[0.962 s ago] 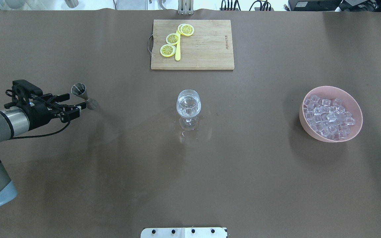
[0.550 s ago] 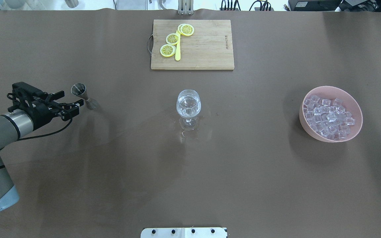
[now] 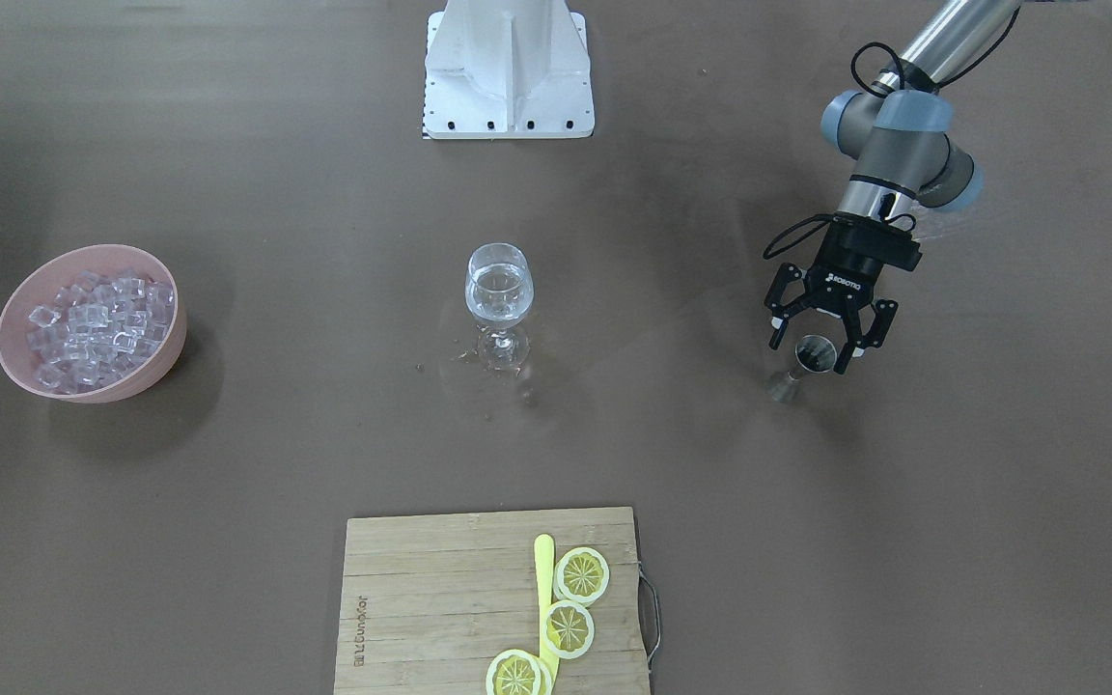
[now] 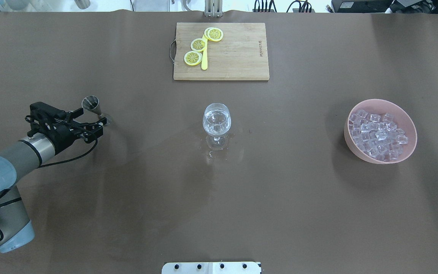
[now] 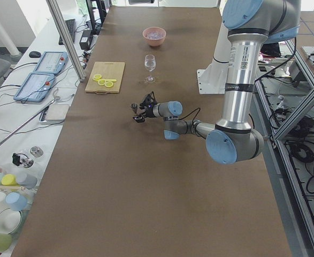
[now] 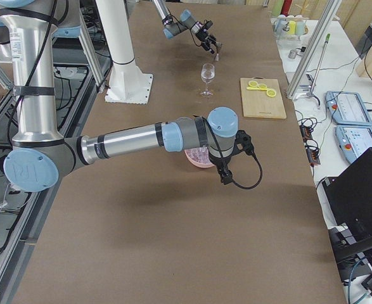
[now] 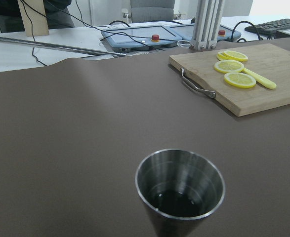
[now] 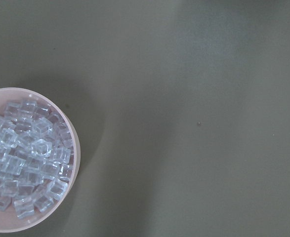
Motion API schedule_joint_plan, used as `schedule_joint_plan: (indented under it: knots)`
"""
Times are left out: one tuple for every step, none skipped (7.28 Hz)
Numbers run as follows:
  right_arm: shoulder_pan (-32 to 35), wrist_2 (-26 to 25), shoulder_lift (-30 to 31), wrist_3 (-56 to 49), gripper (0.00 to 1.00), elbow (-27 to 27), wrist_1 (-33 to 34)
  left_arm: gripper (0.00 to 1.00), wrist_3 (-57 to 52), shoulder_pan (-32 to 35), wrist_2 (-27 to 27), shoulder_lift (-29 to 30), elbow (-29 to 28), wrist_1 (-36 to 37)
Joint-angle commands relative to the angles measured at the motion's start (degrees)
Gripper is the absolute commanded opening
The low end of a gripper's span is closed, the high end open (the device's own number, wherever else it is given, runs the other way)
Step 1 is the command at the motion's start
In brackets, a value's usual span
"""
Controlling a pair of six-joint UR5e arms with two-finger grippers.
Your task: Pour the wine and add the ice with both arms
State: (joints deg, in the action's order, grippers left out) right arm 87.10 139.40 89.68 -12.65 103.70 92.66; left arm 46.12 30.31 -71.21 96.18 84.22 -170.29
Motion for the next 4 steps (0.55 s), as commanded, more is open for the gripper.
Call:
schedule_joint_plan:
  knots:
    - [0.0, 0.0, 0.41, 0.08, 1.0, 0.01, -0.02, 0.9, -0.07, -0.25, 0.28, 1.71, -2.46, 0.58]
    - [0.0, 0.0, 0.5, -0.01, 1.0, 0.1, 0.06, 0.9, -0.07, -0.25, 0.19, 2.77, -2.83, 0.93]
    - [0.0, 0.0, 0.5, -0.01, 1.0, 0.1, -0.02, 0.9, -0.07, -0.25, 0.19, 2.87, -2.84, 1.45]
    - [0.0, 0.0, 0.5, -0.01, 1.0, 0.1, 0.06, 0.9, -0.07, -0.25, 0.19, 2.87, -2.75, 1.46]
